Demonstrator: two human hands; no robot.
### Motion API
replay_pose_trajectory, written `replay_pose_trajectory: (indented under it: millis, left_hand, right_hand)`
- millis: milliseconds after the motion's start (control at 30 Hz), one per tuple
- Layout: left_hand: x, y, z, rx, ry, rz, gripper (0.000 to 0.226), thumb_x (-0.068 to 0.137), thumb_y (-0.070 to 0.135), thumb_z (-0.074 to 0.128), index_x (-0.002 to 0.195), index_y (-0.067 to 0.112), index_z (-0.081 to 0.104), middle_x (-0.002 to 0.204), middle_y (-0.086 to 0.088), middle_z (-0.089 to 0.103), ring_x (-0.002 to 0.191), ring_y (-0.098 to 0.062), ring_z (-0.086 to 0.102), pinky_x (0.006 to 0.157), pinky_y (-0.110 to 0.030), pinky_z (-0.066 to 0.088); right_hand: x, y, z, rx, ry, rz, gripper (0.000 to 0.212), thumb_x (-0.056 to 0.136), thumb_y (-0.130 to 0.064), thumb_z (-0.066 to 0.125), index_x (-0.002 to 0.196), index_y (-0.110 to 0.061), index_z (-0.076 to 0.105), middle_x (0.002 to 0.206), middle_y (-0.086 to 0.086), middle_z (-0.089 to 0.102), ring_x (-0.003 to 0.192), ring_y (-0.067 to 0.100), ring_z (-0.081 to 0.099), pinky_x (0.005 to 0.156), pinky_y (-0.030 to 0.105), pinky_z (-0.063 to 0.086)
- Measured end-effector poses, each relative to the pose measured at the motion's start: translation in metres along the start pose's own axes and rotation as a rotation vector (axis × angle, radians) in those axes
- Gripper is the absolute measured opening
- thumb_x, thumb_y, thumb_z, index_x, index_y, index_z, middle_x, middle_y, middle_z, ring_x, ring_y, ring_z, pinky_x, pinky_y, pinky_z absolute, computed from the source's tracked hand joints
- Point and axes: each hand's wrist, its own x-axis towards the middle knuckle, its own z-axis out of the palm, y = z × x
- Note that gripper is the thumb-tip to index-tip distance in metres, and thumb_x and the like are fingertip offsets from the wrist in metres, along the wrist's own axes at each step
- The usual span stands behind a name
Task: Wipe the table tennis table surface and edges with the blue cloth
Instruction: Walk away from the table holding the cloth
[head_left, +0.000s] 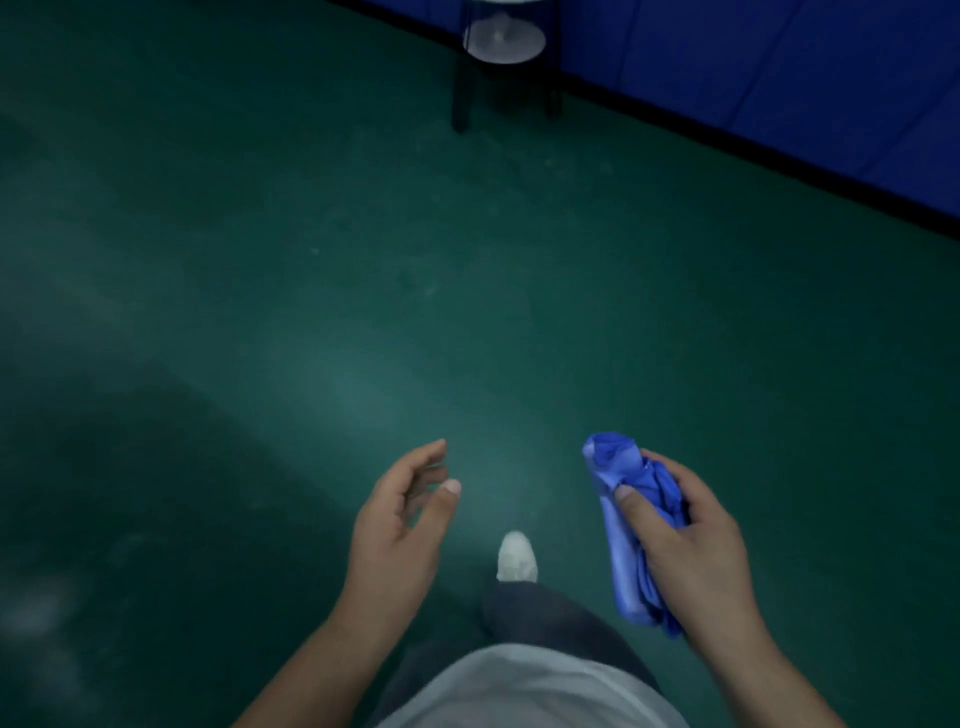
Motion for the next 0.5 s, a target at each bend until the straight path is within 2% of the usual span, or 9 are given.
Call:
replay_pose_trajectory:
  millis: [133,333,400,500]
  left_hand:
    - [0.127,0.041,0.003,0.043,0.062,0.005,0.034,0.094,0.007,0.065,0.12,0.029,0.066,0.122,0.009,0.069,0.113,-0.004,0.065,0.095,-0.016,0.049]
    - [0.329,0.054,0.001,-0.01,0.194,-0.087,0.034,0.093,0.001,0.065,0.116,0.026,0.067,0.113,0.015,0.072,0.108,-0.006,0.067,0.085,-0.011,0.05]
    - [0.407,0.058,0.005,0.007,0.166,-0.085,0.035,0.092,0.002,0.066,0.114,0.029,0.067,0.112,0.014,0.072,0.108,-0.004,0.066,0.088,-0.016,0.052]
    - [0.527,0.083,0.015,0.017,0.096,-0.084,0.037,0.092,0.004,0.068,0.114,0.033,0.066,0.119,0.013,0.07,0.112,-0.003,0.064,0.101,-0.031,0.05]
  right_hand:
    - [0.132,-0.063,0.05,-0.024,-0.096,-0.013,0.029,0.085,-0.014,0.076,0.107,-0.033,0.071,0.099,-0.02,0.074,0.088,-0.002,0.069,0.072,0.007,0.048]
    - [0.329,-0.123,0.143,-0.028,-0.118,-0.008,0.029,0.084,-0.015,0.076,0.104,-0.036,0.071,0.097,-0.021,0.074,0.085,-0.003,0.07,0.069,0.006,0.048]
    - [0.395,-0.138,0.179,-0.043,-0.098,-0.002,0.028,0.085,-0.014,0.076,0.104,-0.035,0.071,0.096,-0.022,0.074,0.084,-0.004,0.069,0.069,0.006,0.048]
    - [0.484,-0.174,0.229,-0.049,-0.081,0.005,0.029,0.086,-0.013,0.074,0.101,-0.037,0.07,0.092,-0.025,0.072,0.081,-0.008,0.067,0.067,0.003,0.044]
